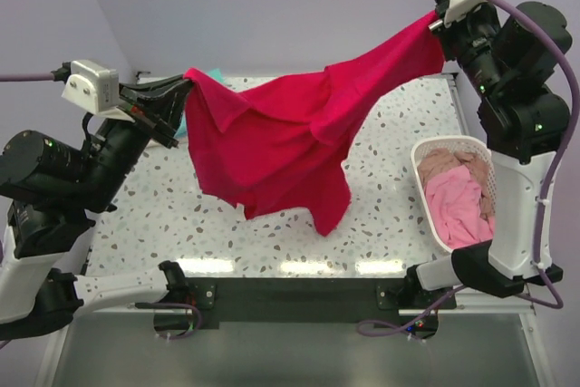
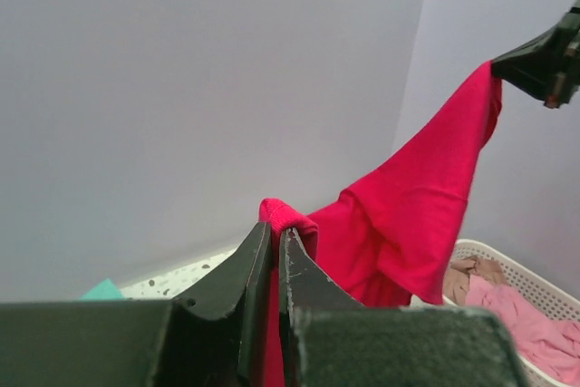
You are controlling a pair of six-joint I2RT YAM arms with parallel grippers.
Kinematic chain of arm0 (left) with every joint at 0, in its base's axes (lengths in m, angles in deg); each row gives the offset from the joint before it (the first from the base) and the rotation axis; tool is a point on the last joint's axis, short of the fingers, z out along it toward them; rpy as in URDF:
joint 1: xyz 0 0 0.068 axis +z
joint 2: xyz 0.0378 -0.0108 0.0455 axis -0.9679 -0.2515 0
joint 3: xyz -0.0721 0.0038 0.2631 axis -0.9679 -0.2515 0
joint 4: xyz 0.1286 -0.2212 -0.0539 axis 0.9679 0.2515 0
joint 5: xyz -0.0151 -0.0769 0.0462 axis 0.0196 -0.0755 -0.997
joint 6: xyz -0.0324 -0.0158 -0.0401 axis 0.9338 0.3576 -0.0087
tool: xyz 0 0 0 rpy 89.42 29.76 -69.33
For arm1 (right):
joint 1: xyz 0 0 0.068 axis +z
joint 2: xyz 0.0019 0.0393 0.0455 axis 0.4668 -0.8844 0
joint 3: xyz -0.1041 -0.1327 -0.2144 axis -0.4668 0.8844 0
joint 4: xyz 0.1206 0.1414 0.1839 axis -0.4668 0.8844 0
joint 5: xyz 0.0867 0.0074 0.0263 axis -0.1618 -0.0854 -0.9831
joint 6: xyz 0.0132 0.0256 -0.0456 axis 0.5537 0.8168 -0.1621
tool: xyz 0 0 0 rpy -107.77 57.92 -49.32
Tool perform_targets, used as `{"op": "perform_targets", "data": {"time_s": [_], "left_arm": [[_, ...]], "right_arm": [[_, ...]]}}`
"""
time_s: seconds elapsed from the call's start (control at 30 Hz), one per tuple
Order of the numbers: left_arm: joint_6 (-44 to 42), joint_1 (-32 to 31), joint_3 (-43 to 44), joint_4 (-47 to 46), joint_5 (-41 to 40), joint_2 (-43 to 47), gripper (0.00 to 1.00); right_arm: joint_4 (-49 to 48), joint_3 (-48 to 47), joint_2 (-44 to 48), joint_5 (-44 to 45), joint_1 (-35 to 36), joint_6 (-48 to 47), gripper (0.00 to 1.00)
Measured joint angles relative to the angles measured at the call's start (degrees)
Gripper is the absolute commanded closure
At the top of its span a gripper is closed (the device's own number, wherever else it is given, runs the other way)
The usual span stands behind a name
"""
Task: Fold and stack the t-shirts
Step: Flatten the tshirt out
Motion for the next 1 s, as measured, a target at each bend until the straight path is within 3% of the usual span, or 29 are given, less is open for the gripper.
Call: {"op": "perform_targets", "data": {"time_s": [0.23, 0.47, 0.7, 0.87, 1.0], "left_arm": [[-2.2, 0.0, 2.4, 0.6, -0.5, 0.3, 1.0], [-3.4, 0.0, 4.8, -0.4, 8.1, 6.9, 1.0], [-3.4, 1.8, 13.6, -1.7, 13.7, 8.2, 1.0], [-3.3, 1.9, 12.3, -1.5, 11.6, 6.4, 1.0], [-1.9, 1.9, -2.4, -5.6, 5.2, 6.0, 1.0]], "right_arm": [[3.7, 0.1, 7.9, -5.7, 0.0, 2.1, 1.0], [7.5, 0.6, 19.9, -13.6, 0.0, 2.4, 1.0], [5.5, 2.1, 28.1, -12.8, 0.0, 1.9, 1.0], [0.1, 17.5, 30.3, -8.9, 0.1, 4.7, 1.0], [-4.4, 38.0, 29.4, -6.9, 0.0, 8.3, 1.0]]}}
